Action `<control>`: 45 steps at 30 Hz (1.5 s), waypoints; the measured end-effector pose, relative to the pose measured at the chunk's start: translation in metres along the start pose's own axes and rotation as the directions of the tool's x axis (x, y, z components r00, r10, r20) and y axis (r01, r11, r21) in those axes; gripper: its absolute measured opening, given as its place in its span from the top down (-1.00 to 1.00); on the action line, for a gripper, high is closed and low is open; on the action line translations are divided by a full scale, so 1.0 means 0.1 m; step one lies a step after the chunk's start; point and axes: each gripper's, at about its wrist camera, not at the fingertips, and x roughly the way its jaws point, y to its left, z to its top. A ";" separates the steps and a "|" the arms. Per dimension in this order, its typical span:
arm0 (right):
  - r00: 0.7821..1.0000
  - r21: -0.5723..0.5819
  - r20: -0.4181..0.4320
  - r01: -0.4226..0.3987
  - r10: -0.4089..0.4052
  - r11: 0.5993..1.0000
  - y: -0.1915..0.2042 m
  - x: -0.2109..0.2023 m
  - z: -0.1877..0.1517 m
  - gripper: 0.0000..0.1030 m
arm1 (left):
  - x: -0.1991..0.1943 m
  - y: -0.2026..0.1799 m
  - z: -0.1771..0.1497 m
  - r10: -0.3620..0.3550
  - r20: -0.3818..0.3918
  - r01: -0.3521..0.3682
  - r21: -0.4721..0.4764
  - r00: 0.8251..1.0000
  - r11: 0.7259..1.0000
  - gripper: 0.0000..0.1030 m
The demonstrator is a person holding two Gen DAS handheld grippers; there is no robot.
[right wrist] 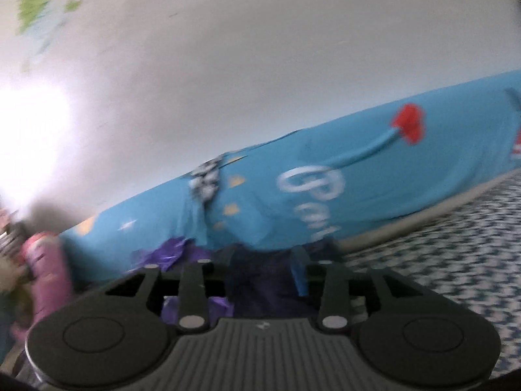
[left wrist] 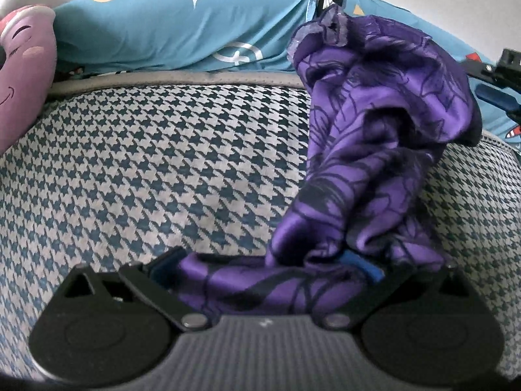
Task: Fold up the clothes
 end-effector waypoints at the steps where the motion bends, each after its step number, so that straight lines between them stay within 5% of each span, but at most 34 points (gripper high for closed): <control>1: 1.000 -0.025 -0.009 -0.008 0.007 1.000 0.03 0.00 -0.02 0.05 | 0.00 0.02 0.00 0.000 -0.001 0.000 -0.004 1.000 1.000 -1.00; 4: 0.999 -0.100 -0.036 -0.031 0.028 0.994 0.13 0.00 -0.10 -0.32 | 0.00 0.07 0.02 -0.003 -0.006 0.003 -0.021 1.000 1.000 -1.00; 10: 0.992 -0.180 -0.094 -0.095 0.079 0.979 0.18 0.04 -0.21 -0.46 | 0.01 0.09 0.04 0.012 -0.011 -0.012 -0.044 1.000 0.999 -1.00; 13: 0.996 -0.245 -0.087 -0.046 0.026 0.968 0.22 0.11 -0.33 -0.45 | 0.00 0.09 0.03 0.014 -0.013 -0.014 -0.045 1.000 0.999 -1.00; 14: 0.996 -0.253 -0.088 -0.037 0.015 0.967 0.23 0.15 -0.36 -0.39 | 0.00 0.09 0.03 0.016 -0.010 -0.016 -0.044 1.000 0.999 -1.00; 18: 0.992 -0.252 -0.120 -0.055 0.025 0.966 0.29 0.26 -0.43 0.70 | -0.06 0.13 0.06 0.060 0.031 -0.059 -0.047 0.998 0.997 -1.00; 22: 0.971 -0.216 -0.156 -0.210 0.178 0.954 0.45 0.23 -0.46 0.73 | -0.22 0.35 0.19 0.155 0.115 -0.141 -0.122 0.981 0.982 -1.00; 26: 0.915 -0.262 -0.232 -0.385 0.329 0.885 0.79 0.15 -0.60 0.73 | -0.35 0.64 0.32 0.211 0.152 -0.174 -0.226 0.965 0.958 -1.00; 30: 0.887 -0.320 -0.299 -0.441 0.353 0.838 1.00 0.11 -0.80 0.72 | -0.44 0.86 0.37 0.248 0.170 -0.190 -0.297 0.954 0.936 -1.00; 36: 0.866 -0.322 -0.354 -0.468 0.354 0.823 1.11 0.08 -1.01 0.71 | -0.49 0.88 0.39 0.194 0.172 -0.134 -0.309 0.966 0.942 -1.00; 45: 0.828 -0.401 -0.433 -0.531 0.357 0.746 1.17 0.01 -1.08 0.68 | -0.36 0.72 0.37 0.047 0.137 -0.009 -0.268 0.989 0.963 -1.00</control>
